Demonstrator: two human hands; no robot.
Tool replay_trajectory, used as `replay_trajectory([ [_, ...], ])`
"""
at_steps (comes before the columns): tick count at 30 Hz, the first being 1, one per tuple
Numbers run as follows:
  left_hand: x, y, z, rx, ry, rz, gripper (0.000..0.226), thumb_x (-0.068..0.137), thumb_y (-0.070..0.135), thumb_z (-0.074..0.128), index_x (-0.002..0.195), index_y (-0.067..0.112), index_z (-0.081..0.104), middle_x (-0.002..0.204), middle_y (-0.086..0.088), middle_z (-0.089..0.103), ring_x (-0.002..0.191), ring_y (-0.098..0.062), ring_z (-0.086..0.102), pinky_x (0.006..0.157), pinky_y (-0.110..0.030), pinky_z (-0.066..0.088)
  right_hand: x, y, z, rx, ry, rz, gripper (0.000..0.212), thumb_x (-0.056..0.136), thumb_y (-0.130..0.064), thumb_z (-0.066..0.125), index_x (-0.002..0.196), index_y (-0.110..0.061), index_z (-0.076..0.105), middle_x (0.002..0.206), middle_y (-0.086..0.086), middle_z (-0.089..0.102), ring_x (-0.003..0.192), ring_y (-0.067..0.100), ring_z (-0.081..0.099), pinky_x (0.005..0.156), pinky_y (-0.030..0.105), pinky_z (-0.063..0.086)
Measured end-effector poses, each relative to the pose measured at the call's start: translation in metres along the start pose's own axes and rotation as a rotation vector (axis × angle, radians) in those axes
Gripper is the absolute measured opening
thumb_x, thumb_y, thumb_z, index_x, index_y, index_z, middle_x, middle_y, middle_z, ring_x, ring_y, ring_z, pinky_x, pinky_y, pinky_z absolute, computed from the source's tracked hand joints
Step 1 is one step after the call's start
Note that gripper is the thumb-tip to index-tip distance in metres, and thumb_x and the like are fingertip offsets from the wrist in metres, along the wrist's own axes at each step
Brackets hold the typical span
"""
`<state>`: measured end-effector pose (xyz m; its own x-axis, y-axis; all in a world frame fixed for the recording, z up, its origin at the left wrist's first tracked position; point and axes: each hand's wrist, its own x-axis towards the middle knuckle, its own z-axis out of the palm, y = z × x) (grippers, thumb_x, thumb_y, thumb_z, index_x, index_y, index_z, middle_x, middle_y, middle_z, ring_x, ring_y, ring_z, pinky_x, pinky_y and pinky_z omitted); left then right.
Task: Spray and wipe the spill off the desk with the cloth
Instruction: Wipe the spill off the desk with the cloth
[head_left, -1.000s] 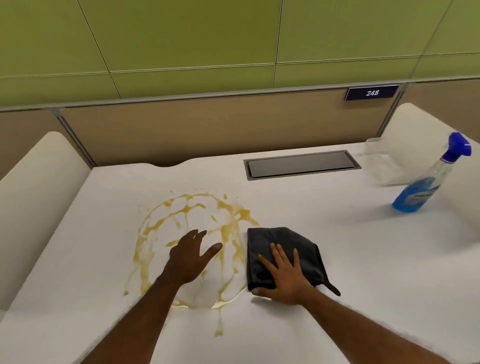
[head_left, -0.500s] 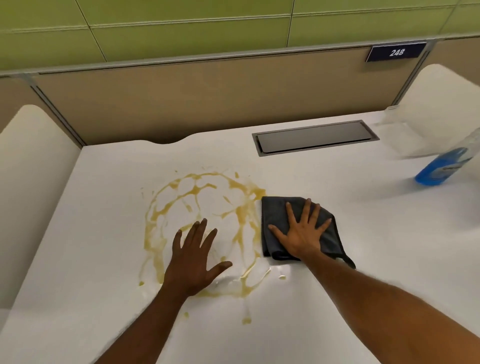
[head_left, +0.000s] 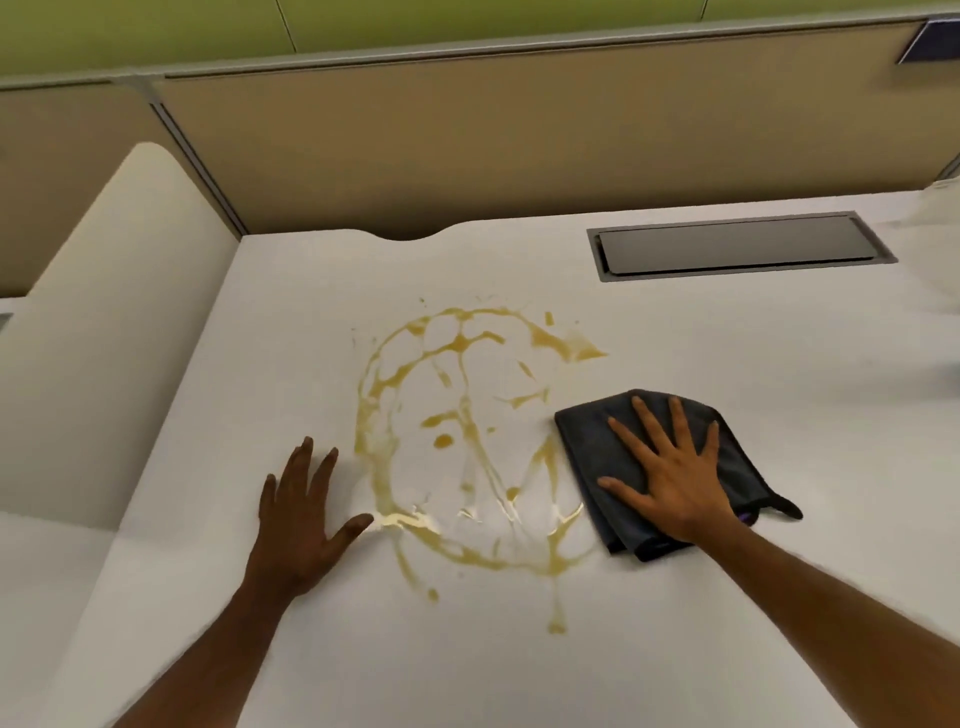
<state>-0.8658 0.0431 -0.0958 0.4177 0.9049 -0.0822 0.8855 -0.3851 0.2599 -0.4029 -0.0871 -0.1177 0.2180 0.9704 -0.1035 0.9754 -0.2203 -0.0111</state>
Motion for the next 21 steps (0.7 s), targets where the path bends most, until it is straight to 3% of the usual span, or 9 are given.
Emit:
replay_trajectory([
  [7, -0.014, -0.024, 0.014, -0.023, 0.010, 0.030, 0.098, 0.084, 0.082, 0.024, 0.155, 0.015, 0.018, 0.164, -0.006, 0.016, 0.152, -0.017, 0.008, 0.122, -0.050, 0.005, 0.069, -0.048, -0.016, 0.048, -0.047, 0.228, 0.096, 0.071, -0.092, -0.002, 0.153, -0.042, -0.004, 0.165, 0.004, -0.011, 0.147, 0.042, -0.017, 0.106, 0.078, -0.004],
  [10, -0.014, -0.030, 0.015, -0.040, 0.021, 0.032, 0.096, 0.084, 0.081, 0.025, 0.154, 0.016, 0.021, 0.164, -0.005, 0.018, 0.152, -0.018, 0.010, 0.122, -0.050, 0.006, 0.075, -0.096, -0.017, 0.045, -0.065, 0.147, 0.099, 0.071, -0.093, 0.000, 0.154, -0.039, -0.003, 0.165, 0.006, -0.011, 0.146, 0.043, -0.018, 0.106, 0.078, -0.008],
  [13, -0.016, -0.030, 0.014, -0.027, 0.028, 0.037, 0.096, 0.084, 0.081, 0.024, 0.154, 0.015, 0.024, 0.164, -0.006, 0.020, 0.152, -0.020, 0.012, 0.122, -0.052, 0.008, 0.047, -0.132, -0.007, 0.030, -0.056, -0.050, 0.098, 0.073, -0.094, 0.008, 0.153, -0.041, -0.005, 0.164, 0.003, -0.013, 0.146, 0.040, -0.022, 0.105, 0.076, -0.015],
  [16, -0.016, -0.028, 0.014, -0.016, 0.016, 0.039, 0.100, 0.082, 0.083, 0.022, 0.154, 0.013, 0.024, 0.164, -0.007, 0.018, 0.152, -0.020, 0.011, 0.122, -0.052, 0.008, 0.010, -0.121, 0.004, 0.049, -0.025, -0.197, 0.093, 0.076, -0.093, 0.021, 0.153, -0.045, 0.002, 0.165, -0.003, -0.007, 0.149, 0.035, -0.016, 0.107, 0.078, -0.005],
  [18, -0.016, -0.028, 0.014, -0.016, 0.016, 0.039, 0.104, 0.081, 0.085, 0.019, 0.154, 0.012, 0.022, 0.165, -0.006, 0.015, 0.152, -0.018, 0.008, 0.122, -0.052, 0.006, 0.001, -0.098, 0.001, 0.039, -0.002, -0.184, 0.089, 0.077, -0.091, 0.023, 0.152, -0.048, 0.003, 0.165, -0.007, -0.003, 0.150, 0.031, -0.013, 0.108, 0.077, 0.002],
  [21, -0.014, -0.030, 0.016, -0.008, 0.029, 0.045, 0.106, 0.080, 0.086, 0.014, 0.155, 0.011, 0.019, 0.165, -0.005, 0.010, 0.153, -0.017, 0.003, 0.123, -0.050, 0.003, 0.023, -0.078, -0.009, 0.027, -0.024, -0.015, 0.087, 0.075, -0.093, 0.014, 0.150, -0.052, -0.001, 0.165, -0.009, -0.004, 0.150, 0.030, -0.014, 0.110, 0.075, -0.001],
])
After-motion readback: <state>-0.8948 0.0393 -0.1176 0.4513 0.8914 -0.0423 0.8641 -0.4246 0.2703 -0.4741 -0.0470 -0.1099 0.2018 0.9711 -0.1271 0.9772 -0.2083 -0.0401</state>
